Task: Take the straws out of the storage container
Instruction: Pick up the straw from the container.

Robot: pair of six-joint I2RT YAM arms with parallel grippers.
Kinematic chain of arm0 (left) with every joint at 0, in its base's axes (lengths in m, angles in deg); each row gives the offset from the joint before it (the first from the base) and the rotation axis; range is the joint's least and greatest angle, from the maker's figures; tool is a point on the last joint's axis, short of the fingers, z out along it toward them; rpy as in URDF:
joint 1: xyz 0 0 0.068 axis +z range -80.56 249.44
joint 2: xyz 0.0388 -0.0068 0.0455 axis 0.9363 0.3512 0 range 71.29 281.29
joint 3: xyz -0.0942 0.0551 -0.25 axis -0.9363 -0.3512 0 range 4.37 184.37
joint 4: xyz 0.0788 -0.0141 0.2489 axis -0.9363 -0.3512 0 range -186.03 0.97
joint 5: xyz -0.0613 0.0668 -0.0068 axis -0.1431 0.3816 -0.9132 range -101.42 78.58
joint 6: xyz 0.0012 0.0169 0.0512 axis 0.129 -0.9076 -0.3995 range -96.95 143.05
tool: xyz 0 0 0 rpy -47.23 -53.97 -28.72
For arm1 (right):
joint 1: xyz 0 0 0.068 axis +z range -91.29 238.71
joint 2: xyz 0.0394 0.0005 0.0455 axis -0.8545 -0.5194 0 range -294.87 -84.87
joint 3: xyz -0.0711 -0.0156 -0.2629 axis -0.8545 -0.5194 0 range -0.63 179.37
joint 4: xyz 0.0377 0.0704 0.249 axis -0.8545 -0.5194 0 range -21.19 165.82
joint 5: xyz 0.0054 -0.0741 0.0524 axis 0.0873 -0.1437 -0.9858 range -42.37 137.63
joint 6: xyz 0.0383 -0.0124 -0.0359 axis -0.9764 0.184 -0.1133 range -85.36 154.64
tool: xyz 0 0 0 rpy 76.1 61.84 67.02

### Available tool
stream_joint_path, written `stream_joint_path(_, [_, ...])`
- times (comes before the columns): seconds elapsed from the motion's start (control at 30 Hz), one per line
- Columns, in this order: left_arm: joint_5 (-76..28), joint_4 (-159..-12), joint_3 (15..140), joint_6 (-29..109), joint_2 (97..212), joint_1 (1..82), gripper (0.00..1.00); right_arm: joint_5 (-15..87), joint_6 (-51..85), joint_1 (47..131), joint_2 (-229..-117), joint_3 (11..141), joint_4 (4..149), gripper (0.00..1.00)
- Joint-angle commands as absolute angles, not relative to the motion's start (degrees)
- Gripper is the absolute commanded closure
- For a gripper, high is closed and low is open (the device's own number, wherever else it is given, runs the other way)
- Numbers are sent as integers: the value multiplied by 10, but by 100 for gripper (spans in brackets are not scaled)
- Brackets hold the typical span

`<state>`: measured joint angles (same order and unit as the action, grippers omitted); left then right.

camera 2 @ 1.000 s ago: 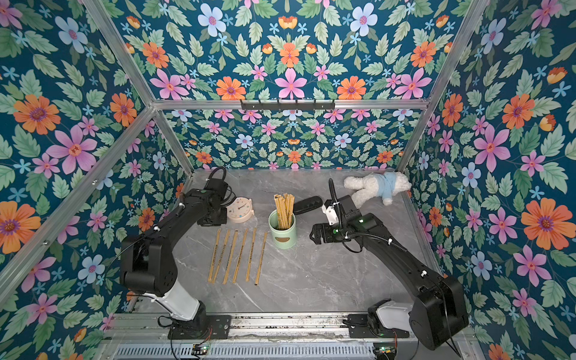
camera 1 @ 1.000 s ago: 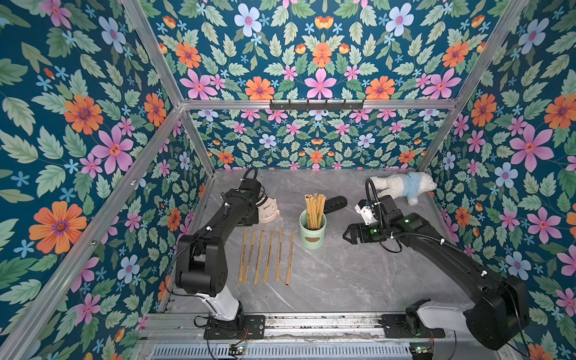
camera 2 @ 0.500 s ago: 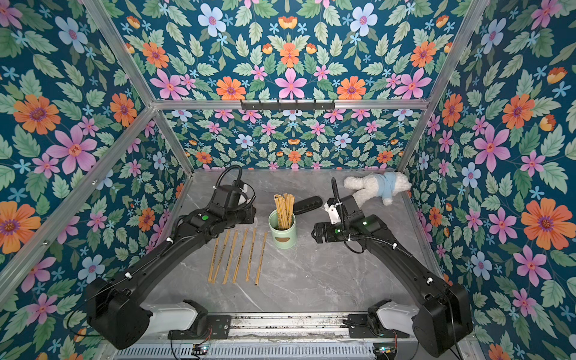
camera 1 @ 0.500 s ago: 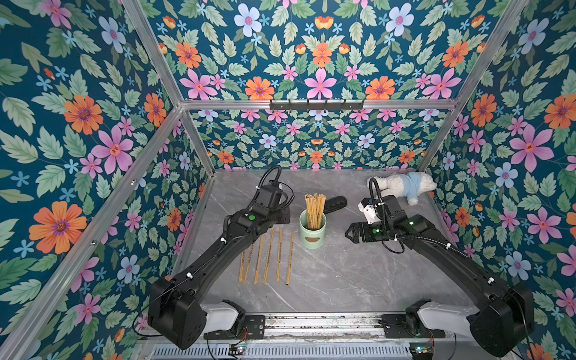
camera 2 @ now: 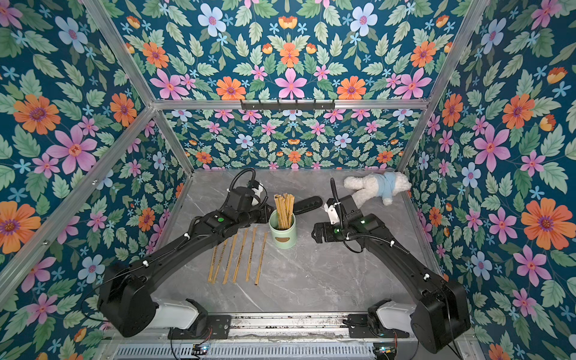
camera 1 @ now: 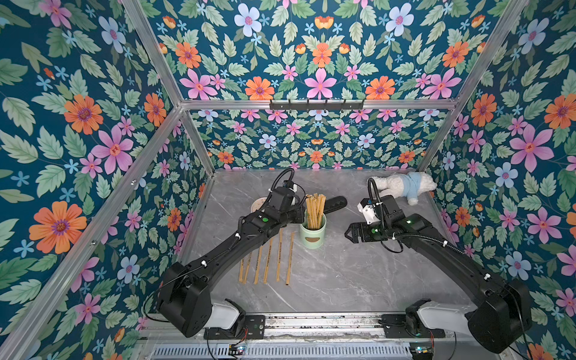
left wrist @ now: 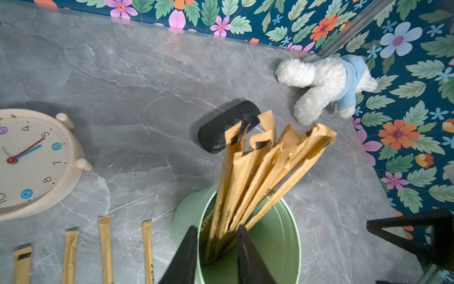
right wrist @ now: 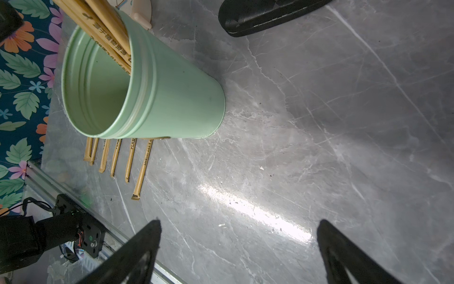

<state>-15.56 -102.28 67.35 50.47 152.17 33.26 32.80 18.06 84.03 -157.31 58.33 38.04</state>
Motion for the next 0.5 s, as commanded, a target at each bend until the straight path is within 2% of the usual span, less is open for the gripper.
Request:
stream_joint_path(0.0, [-156, -1000, 684, 508, 1535, 327, 70, 326, 178, 841, -1573, 583, 382, 1])
stream_joint_path(0.47, [-143, -1010, 712, 501, 1576, 322, 71, 323, 178, 841, -1575, 582, 382, 1])
